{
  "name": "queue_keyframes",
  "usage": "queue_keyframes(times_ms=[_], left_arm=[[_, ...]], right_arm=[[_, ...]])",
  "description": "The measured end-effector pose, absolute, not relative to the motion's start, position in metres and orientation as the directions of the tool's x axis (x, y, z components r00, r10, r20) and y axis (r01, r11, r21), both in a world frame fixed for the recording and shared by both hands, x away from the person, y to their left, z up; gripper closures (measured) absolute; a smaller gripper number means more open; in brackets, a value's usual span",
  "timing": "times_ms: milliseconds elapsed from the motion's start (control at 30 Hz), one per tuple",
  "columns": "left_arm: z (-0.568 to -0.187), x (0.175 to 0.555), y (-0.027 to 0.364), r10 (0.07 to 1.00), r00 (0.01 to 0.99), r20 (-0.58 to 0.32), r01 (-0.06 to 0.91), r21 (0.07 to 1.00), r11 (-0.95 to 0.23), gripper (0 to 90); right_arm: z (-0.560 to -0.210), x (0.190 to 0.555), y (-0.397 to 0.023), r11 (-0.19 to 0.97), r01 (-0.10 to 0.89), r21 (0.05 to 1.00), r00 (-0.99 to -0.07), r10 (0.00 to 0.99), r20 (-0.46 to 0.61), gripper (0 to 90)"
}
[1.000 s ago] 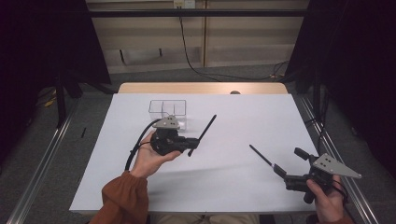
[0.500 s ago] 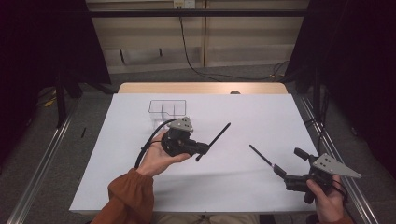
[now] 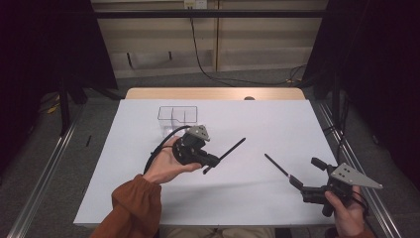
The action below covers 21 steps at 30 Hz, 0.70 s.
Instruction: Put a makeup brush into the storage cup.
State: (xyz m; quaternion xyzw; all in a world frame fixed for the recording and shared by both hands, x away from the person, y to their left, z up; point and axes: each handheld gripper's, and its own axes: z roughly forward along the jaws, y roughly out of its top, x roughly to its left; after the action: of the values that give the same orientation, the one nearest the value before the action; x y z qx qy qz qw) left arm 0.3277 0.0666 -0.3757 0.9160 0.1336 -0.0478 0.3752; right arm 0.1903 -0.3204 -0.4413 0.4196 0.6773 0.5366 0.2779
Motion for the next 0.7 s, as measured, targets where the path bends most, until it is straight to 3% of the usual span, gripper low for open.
queue_keyframes(times_ms=[700], left_arm=[[-0.376, 0.330, 0.048, 0.165, 0.975, -0.148, 0.216, 0.459, -0.862, 84.4]], right_arm=[[-0.441, 0.190, -0.320, 0.074, 0.275, 0.959, -0.499, 0.863, 0.077, 0.0]])
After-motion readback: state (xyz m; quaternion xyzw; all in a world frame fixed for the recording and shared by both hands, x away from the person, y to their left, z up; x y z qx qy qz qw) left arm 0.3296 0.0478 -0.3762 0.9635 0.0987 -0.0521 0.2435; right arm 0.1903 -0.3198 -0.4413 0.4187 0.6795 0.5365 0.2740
